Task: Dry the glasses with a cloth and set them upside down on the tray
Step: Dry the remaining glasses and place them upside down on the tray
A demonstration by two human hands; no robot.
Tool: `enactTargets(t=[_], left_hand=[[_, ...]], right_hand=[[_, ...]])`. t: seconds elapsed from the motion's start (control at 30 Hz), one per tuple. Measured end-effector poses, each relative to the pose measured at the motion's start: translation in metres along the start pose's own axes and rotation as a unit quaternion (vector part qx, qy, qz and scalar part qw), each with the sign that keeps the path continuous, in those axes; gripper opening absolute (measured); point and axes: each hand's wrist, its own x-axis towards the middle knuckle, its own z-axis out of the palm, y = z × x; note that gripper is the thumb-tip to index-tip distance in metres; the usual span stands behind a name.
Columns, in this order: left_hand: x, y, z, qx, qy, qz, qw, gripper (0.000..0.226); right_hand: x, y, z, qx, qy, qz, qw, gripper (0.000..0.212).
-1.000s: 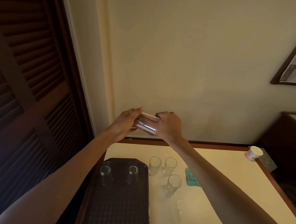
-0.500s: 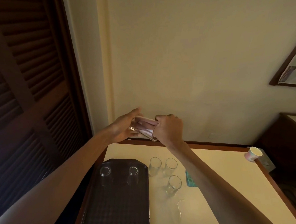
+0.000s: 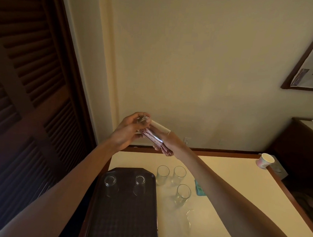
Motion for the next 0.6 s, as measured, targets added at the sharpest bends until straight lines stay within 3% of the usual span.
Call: enactTargets(t=[0.13,0.3,0.47,0.6], left_hand=[[-0.002,-0.002,-0.011,-0.048,0.033,0.010,0.998,0.042],[-0.013,0.000,-0.027,-0.093,0.103,0.041,0.990,0.050],[-0.031,-0.014,-0.052,-0.076,0.155,0.047,0.984,0.067],[-0.052,-0.031,-0.061,-0.072,0.241,0.056,0.966,0.059]], right_hand=[[-0.015,0.002,0.001,-0.036,-0.005,-0.077,0.996,0.040],[-0.007,0.020,0.000,-0.099,-0.009,-0.196,0.976,0.062],[0.009,0.045,0.007,-0.015,-0.068,-0.175,0.982,0.047],[0.024,0.066,0.023,0.078,-0.088,-0.110,0.987,0.047]])
